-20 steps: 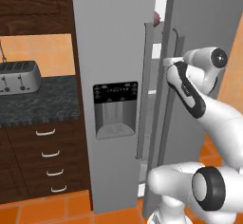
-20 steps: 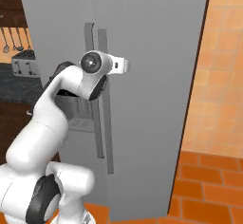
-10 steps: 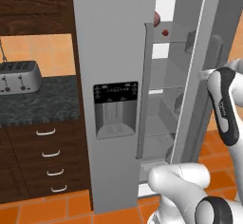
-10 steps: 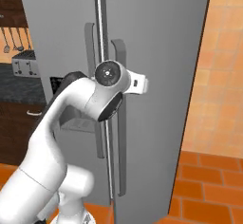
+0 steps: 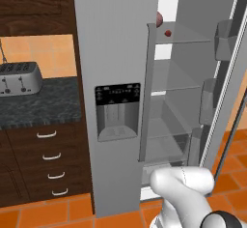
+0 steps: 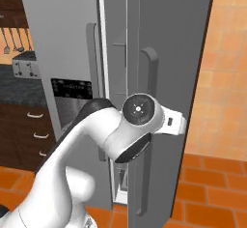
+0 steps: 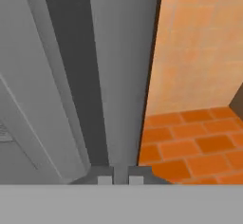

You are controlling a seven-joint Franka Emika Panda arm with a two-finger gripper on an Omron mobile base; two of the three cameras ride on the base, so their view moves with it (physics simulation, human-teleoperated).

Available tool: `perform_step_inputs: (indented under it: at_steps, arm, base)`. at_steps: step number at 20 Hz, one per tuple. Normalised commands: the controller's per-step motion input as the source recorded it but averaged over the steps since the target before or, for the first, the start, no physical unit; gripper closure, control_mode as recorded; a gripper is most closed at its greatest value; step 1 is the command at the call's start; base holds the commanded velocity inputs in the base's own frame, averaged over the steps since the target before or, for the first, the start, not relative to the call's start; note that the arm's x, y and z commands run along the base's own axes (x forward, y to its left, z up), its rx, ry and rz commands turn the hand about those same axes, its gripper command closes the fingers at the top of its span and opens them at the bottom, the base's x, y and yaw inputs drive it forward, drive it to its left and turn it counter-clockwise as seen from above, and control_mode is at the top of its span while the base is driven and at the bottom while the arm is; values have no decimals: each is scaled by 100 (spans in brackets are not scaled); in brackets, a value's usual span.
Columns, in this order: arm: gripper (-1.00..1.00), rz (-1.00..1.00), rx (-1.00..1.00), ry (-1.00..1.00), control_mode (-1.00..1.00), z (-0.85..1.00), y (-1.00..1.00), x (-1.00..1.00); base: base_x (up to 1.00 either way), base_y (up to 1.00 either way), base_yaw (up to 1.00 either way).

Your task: Take the strawberry from the fridge and place it on top of the pancake, located on the dining counter.

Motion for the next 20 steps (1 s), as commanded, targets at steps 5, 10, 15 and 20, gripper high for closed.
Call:
perform_step_inputs:
  at_steps: [5,10,15,20]
  arm:
    - [-100,-5,-40,16,-100,49,86,-70]
    - [-100,-1,-47,41,-100,-22,100,50]
    - [-100,-4,-39,15,-100,-27,88,53]
    - [-100,8,-45,70,-100,-41,18,96]
  base:
    - [0,0,0]
    - [0,0,0]
    - [0,0,0]
    - [0,0,0]
